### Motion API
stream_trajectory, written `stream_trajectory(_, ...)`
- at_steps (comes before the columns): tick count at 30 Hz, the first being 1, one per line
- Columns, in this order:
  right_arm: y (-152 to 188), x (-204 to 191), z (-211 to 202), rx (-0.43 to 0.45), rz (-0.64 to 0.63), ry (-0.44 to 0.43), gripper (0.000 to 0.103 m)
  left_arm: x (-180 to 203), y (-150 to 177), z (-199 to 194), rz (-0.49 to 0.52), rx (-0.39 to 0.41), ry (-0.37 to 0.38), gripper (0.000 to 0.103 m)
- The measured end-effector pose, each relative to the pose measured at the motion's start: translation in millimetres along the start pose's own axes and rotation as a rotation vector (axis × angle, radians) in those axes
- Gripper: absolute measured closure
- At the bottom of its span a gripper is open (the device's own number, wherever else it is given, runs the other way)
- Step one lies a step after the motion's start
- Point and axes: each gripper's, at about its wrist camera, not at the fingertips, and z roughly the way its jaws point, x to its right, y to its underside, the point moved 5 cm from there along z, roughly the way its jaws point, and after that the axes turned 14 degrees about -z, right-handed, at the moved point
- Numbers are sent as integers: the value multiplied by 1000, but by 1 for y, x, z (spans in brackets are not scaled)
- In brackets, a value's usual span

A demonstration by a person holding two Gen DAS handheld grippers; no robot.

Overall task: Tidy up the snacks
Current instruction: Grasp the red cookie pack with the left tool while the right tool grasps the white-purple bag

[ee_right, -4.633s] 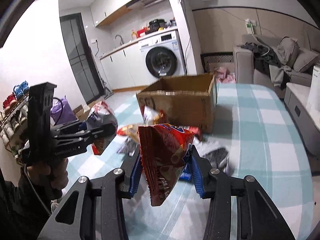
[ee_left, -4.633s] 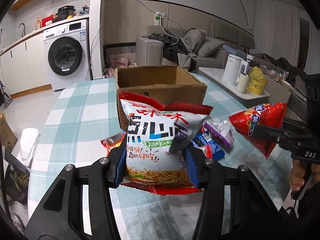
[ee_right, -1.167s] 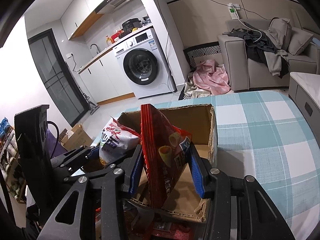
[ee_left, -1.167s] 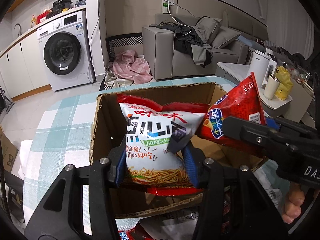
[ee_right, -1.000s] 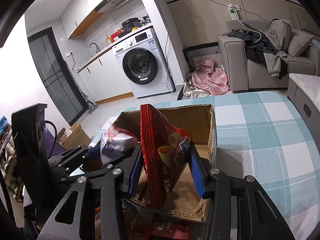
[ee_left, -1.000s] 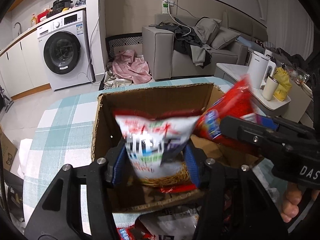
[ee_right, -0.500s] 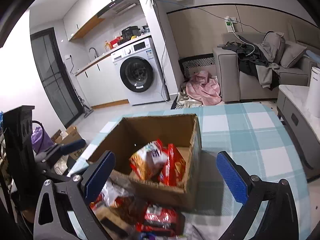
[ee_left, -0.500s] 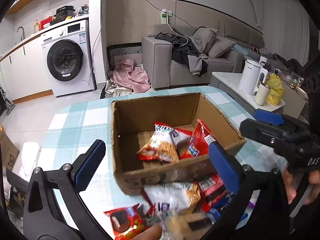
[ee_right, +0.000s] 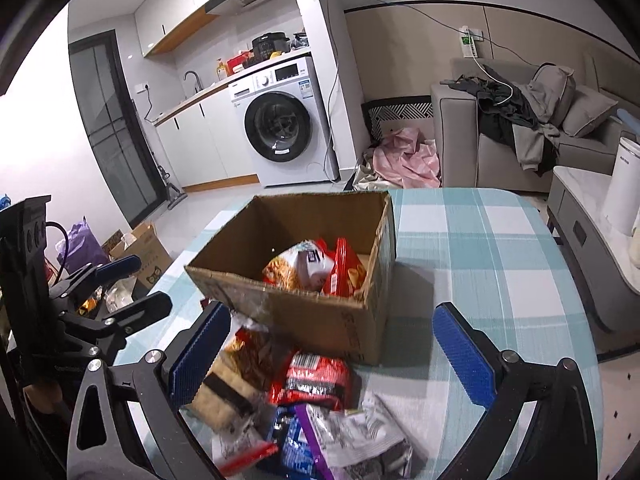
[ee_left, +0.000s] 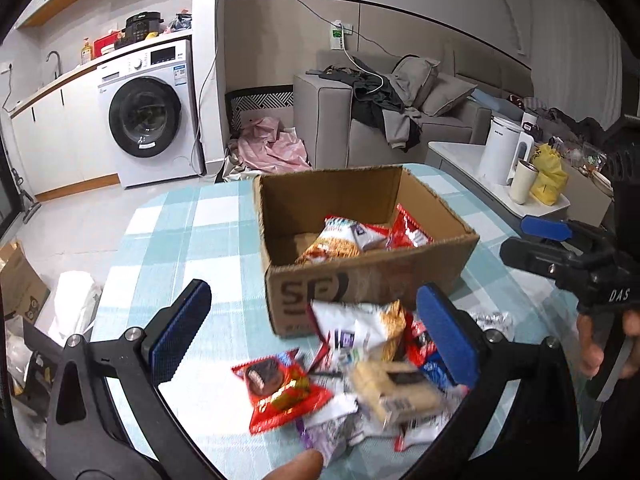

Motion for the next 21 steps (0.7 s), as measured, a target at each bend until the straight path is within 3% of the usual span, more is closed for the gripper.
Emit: stream_trajectory(21, 62, 2, -1, -107, 34, 2, 0, -41, 54, 5, -56, -88, -52, 1)
